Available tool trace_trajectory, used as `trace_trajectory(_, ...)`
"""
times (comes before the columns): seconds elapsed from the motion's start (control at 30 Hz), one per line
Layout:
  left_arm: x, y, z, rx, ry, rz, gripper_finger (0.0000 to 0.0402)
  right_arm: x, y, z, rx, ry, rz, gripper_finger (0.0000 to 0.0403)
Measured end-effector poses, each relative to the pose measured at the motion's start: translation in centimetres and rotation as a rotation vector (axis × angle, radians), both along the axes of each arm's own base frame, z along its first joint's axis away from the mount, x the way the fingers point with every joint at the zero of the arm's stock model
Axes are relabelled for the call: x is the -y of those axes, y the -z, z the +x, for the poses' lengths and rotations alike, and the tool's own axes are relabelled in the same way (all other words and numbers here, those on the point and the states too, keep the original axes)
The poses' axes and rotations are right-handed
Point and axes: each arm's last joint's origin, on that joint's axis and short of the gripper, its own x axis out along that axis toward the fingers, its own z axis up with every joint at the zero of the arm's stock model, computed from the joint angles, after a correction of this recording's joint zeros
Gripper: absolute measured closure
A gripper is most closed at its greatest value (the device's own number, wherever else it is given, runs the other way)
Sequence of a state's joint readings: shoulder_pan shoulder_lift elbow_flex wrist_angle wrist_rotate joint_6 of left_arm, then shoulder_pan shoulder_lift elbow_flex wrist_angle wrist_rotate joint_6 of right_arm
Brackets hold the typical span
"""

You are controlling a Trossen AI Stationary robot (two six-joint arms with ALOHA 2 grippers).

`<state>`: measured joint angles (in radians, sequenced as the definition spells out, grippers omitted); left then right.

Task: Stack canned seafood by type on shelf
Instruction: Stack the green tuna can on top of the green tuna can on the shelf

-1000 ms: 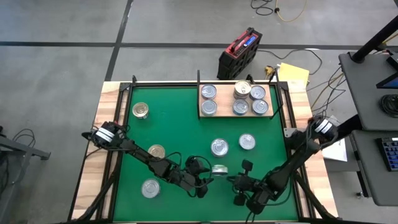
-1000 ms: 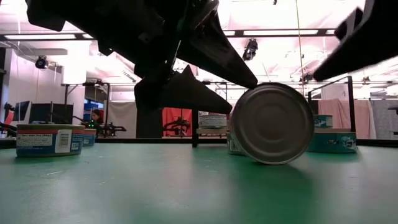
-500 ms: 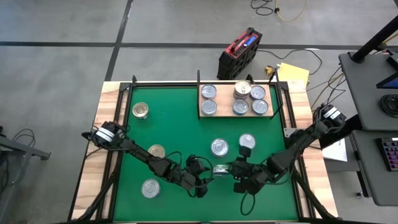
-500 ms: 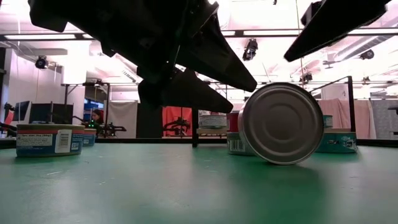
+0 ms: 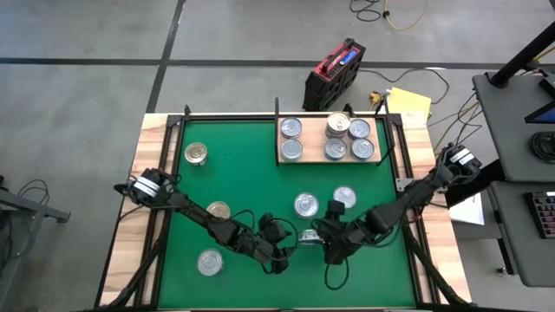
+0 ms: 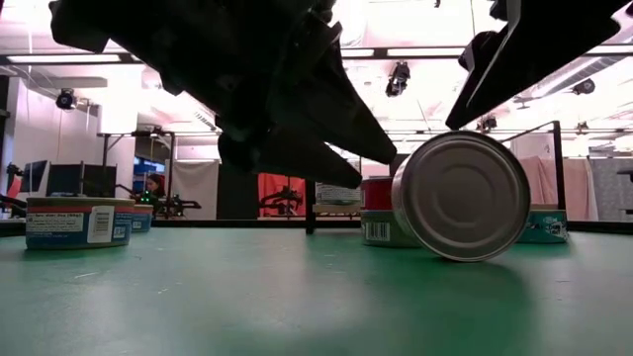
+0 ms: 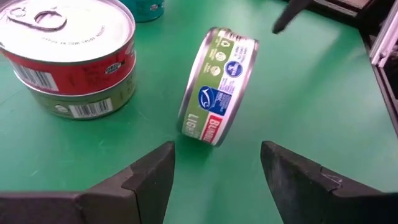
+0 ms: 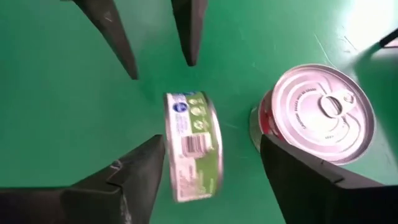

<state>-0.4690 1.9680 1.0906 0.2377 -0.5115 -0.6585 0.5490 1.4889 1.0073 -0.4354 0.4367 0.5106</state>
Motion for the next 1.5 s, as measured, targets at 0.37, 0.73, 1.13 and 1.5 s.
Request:
trace_trajectory(0.37,-0.6,-1.6,-0.4,-0.007,0.057,0.064,0.0180,0.1,1.1,0.7,-0.038,-0.012,0.020,0.0131)
trace_trajectory(0.73,-1.1,-1.8,-0.8,-0.039,0.036,0.105,0.0180,-0.1,2.7,1.8,-0.039,-0.030,0.005,0.0151)
trace_trajectory(1.13,-2.3,-4.7,-2.7,0.032,-0.030,0.177,0.0180,0.6,3.1,2.7,-0.029,-0.004,0.046,0.0273)
trace_trajectory(1.5,-4.6,-5.9,-10.5,0.213,0.001,0.217,0.0180,0.7,2.7,2.8,-0.021,0.004,0.095,0.0273)
